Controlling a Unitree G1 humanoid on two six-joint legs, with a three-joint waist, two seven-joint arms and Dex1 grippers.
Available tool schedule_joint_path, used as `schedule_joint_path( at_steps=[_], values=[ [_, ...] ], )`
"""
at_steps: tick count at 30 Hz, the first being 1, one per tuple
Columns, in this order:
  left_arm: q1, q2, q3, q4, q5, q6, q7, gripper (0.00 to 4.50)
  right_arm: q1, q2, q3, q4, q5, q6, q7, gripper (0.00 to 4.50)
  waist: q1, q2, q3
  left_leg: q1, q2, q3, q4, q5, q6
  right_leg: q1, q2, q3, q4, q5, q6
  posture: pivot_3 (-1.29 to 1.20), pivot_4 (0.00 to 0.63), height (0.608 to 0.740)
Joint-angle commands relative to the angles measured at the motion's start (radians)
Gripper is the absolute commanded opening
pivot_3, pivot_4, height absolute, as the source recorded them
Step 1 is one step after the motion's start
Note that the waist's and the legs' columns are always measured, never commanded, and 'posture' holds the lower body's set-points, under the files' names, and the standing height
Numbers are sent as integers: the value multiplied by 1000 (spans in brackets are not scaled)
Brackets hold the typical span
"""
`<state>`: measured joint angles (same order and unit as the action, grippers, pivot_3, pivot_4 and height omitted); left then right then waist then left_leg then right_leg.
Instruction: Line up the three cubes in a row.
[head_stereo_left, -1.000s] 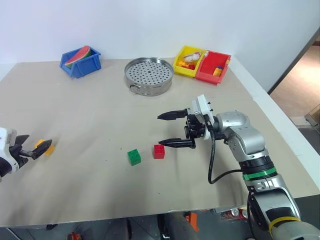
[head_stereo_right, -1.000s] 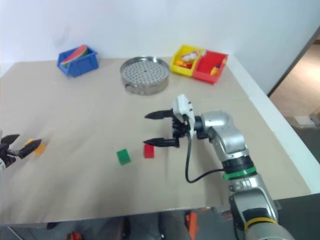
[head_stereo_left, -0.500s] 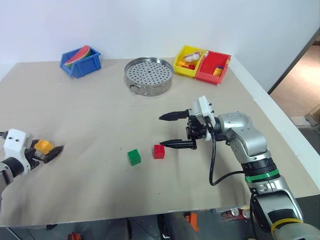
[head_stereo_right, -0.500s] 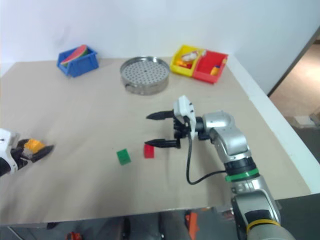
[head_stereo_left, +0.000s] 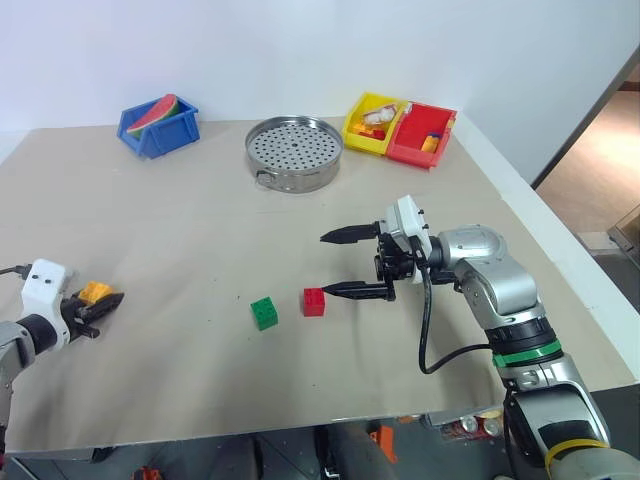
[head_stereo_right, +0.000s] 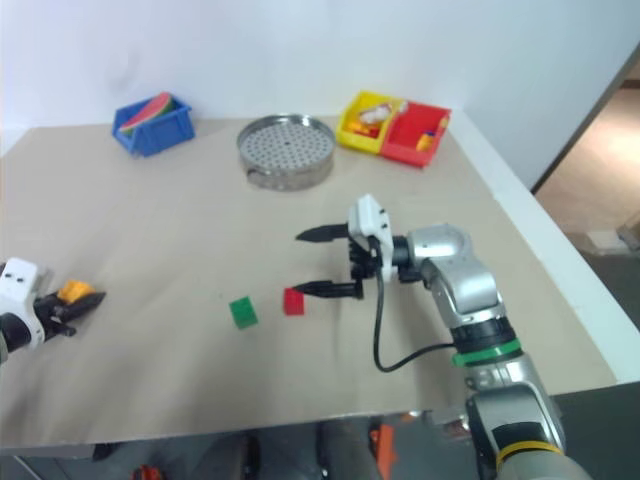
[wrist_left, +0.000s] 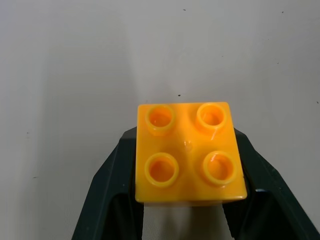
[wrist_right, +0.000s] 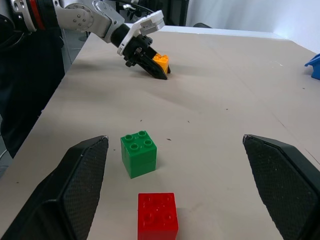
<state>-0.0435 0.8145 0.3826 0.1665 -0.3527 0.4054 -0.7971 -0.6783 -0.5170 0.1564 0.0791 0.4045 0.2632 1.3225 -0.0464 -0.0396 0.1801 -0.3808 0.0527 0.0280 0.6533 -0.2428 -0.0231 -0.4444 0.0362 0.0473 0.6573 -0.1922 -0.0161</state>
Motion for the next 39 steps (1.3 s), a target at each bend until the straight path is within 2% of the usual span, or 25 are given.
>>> schedule_joint_path(
  at_steps=[1,6,15,22,39],
  values=[
    [29,31,-96,-152,4,-51,-122,1366,-22,-4,-12,-13,-3,-17,0,4500,1,0,0,0,0,0,0,0,0,0,0,0,0,0,0,0,150,740],
    [8,49,-262,-266,9,-117,-290,1366,-38,1,-11,11,-15,-30,-2,4500,4,0,0,-2,-3,0,0,0,0,0,-4,0,0,-2,1,0,150,740],
    [-201,44,-414,-112,57,-238,-481,1366,-22,3,-13,4,-26,-40,-17,4500,4,0,0,-3,-5,0,1,0,0,0,-4,0,-1,-2,3,0,150,740],
    [-280,5,-470,-35,81,-299,-538,1366,-4,-10,-12,-16,-31,-41,-23,4500,2,0,0,-4,-4,0,0,-1,0,-1,-3,1,-1,-2,3,0,150,740],
    [-293,-17,-521,-116,69,-262,-587,1366,2,-18,-19,-20,-30,-42,-32,4500,4,0,0,-6,-6,0,2,-1,0,-1,-6,1,-1,-3,5,0,150,740]
  ],
)
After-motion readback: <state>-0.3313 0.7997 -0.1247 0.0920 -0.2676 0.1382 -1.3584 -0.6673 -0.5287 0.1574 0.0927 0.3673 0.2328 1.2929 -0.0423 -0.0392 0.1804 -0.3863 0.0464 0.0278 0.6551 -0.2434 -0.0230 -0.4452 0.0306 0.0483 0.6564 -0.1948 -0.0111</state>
